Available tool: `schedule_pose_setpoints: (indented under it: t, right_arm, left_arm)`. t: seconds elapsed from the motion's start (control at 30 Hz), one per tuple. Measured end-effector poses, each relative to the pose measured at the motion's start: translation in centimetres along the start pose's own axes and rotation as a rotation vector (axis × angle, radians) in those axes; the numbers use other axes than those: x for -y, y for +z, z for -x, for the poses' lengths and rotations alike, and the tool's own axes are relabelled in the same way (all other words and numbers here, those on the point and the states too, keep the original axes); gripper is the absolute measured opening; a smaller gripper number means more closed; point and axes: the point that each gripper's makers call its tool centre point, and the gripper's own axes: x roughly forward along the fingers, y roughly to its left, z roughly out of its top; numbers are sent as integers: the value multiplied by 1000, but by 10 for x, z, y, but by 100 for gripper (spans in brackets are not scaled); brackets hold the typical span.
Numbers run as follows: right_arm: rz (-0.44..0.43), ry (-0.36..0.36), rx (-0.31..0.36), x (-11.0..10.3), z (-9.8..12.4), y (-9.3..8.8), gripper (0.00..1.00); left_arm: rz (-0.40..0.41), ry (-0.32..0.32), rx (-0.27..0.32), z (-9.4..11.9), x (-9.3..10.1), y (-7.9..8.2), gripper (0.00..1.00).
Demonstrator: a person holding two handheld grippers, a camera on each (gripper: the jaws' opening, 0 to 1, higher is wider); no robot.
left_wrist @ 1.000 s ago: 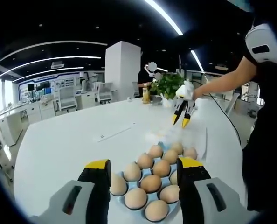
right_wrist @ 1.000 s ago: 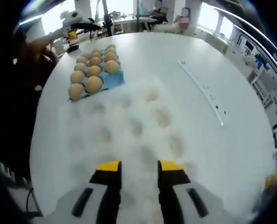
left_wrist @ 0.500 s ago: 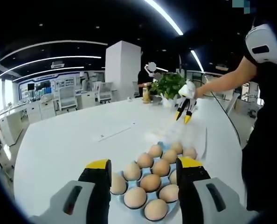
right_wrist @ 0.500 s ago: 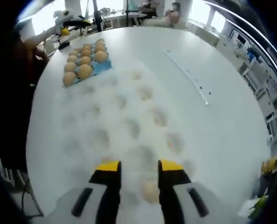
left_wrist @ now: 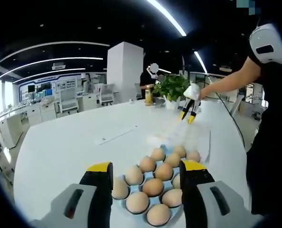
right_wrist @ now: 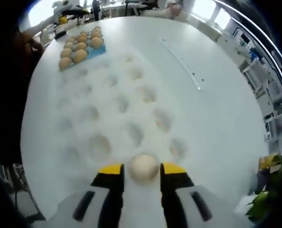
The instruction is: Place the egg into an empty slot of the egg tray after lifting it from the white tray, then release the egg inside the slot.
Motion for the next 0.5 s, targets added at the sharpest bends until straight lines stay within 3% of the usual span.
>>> schedule_pose_setpoints:
  t: [0.13,0.27,0.5]
  right_arm:
    - [0,28,-19,2,-2,-1,31]
    - [-100,70,-27,2,-4,-4,30]
    - [-56,93,-11,1,-5,-6,30]
  left_arm:
    - [2,2,-1,0,-1,-1,57]
    - [2,6,-3,2,-2,-1,57]
    - [6,11,-7,4,-2,-3,57]
